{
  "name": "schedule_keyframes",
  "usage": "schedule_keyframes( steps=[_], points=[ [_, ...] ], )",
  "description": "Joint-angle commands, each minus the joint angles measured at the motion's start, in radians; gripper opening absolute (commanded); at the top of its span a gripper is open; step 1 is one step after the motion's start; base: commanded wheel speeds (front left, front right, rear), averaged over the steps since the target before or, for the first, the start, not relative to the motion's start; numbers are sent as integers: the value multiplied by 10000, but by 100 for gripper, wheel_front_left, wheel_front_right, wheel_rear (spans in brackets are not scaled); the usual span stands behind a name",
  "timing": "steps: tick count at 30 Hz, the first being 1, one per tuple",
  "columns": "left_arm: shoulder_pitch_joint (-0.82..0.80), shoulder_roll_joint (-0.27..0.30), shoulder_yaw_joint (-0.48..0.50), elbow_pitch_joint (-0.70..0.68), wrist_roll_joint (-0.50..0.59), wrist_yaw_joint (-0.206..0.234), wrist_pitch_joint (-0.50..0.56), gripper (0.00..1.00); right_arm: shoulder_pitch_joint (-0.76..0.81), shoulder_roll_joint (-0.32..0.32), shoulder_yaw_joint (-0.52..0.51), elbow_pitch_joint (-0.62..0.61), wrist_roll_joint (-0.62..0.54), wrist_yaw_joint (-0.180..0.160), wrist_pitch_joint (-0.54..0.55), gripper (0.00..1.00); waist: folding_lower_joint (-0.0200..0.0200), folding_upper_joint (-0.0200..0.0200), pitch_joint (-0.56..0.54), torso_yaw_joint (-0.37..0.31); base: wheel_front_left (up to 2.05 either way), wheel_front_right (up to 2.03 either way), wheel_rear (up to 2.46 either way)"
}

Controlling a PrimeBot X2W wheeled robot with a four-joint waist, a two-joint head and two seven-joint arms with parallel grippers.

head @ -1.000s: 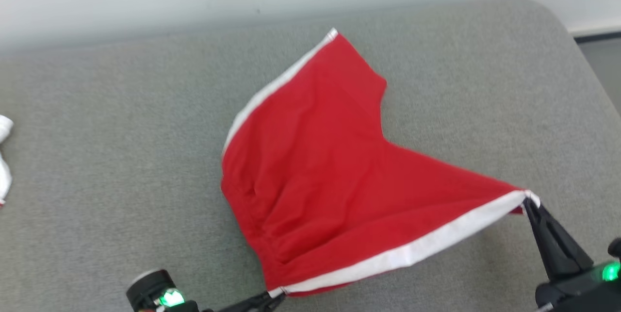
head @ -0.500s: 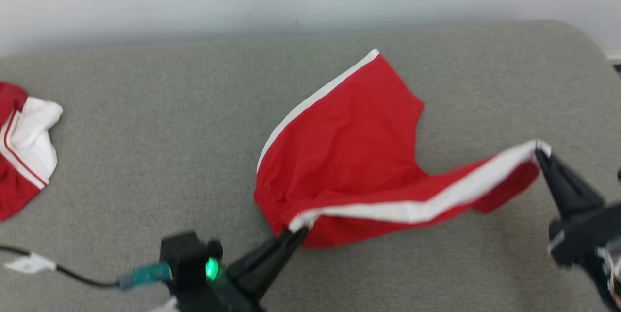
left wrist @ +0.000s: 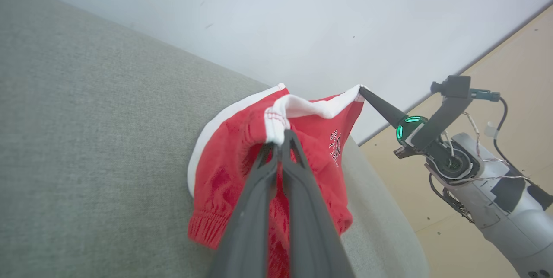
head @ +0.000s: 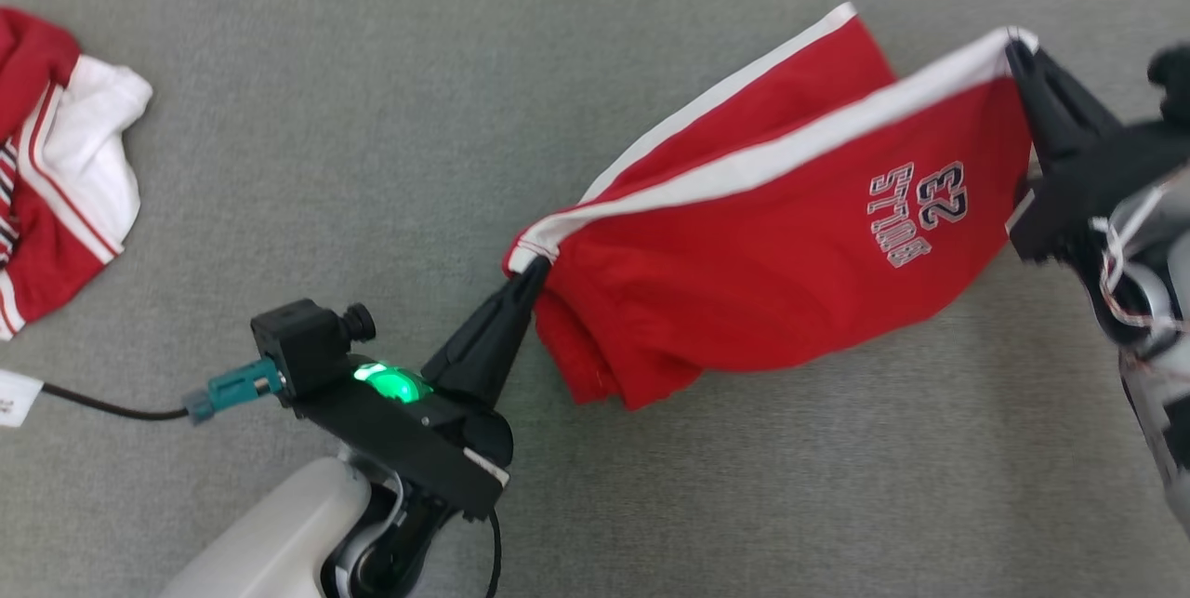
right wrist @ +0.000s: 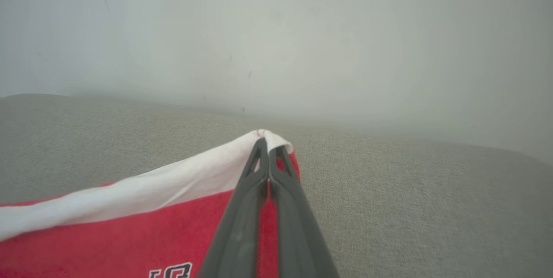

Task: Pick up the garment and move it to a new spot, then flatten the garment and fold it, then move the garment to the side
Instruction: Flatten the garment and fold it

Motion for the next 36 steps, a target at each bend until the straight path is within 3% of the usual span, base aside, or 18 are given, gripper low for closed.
schedule_keyframes(
  steps=[1, 16, 17, 19, 20, 21, 22, 24, 28, 32, 36],
  points=[
    [-210, -97, 67, 276, -190, 6, -36, 0, -630, 134, 247, 500, -74, -23, -108, 0, -3, -1, 603, 523, 0, 0, 0],
    [-1020, -285, -327, 1185, -595, 6, -34, 0, -3454, 743, 1655, 3570, -393, -23, -930, 0, -3, -1, 1422, 974, 0, 0, 0],
    [-1042, -278, -321, 1300, -534, 8, -34, 0, -3572, 784, 1740, 3753, -428, -23, -1037, 2, -3, -1, 1426, 975, 0, 0, 0],
    [-1015, -357, -328, 1405, -594, 8, -34, 0, -3753, 842, 1903, 4106, -482, -23, -1297, 20, -3, -1, 1417, 968, 0, 0, 0],
    [-1006, -364, -332, 1445, -621, 8, -34, 14, -3828, 868, 1962, 4280, -528, -23, -1453, 44, -3, -1, 1403, 960, 0, 0, 0],
    [-998, -358, -325, 1493, -595, 8, -34, 31, -3906, 910, 2010, 4450, -568, -23, -1619, 80, -3, -1, 1386, 946, 0, 0, 0],
    [-976, -358, -329, 1555, -566, 9, -34, 49, -3974, 965, 2050, 4574, -549, -23, -1825, 100, -3, -1, 1360, 925, 0, 0, 0],
    [-915, -340, -251, 1735, -423, 11, -34, 100, -4015, 1068, 2090, 4827, -425, -23, -2207, 100, -3, -1, 1280, 865, 0, 0, 0],
    [-800, -335, 121, 1963, 295, 11, -34, 100, -3826, 1122, 1980, 4996, 40, -23, -3178, 100, -3, -1, 1064, 705, 0, 0, 0],
    [-410, -333, 908, 2165, 2460, 14, -34, 100, -3136, 1126, 1768, 4815, 776, -23, -3807, 100, -3, -1, 742, 531, 0, 0, 0],
    [355, -511, 1917, 1890, 4116, 287, -36, 100, -2225, 1091, 1525, 4492, 1387, -23, -4052, 100, -3, -1, 467, 376, 0, 0, 0]
  ],
)
